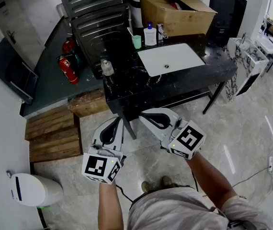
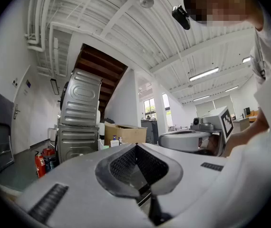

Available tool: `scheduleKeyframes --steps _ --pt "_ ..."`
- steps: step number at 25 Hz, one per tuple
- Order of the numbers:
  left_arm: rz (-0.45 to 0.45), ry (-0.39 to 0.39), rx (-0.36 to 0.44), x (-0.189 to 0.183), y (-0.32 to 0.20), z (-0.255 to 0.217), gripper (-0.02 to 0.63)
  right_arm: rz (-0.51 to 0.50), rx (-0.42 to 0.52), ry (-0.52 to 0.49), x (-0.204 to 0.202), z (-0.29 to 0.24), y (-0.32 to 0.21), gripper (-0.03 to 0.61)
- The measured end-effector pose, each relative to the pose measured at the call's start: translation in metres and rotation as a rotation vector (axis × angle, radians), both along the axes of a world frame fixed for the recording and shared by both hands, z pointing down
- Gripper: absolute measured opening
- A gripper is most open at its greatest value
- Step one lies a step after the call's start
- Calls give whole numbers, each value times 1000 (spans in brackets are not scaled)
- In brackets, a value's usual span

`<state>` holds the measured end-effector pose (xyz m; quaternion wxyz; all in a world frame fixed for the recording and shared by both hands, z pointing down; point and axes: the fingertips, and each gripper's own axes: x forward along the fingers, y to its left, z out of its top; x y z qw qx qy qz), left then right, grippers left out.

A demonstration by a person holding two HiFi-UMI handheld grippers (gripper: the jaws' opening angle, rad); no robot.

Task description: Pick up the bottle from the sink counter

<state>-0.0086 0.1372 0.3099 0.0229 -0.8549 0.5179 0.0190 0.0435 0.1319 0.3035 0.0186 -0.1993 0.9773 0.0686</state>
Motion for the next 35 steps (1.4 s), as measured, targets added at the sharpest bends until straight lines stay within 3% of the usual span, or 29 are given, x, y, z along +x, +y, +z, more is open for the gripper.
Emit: scheduleKeyframes --steps 16,35 --pt "19 7 12 -18 -8 1 2 12 -6 -7 -17 1 -5 0" --pt "48 13 25 -75 -20 3 2 66 -5 25 -61 14 -9 0"
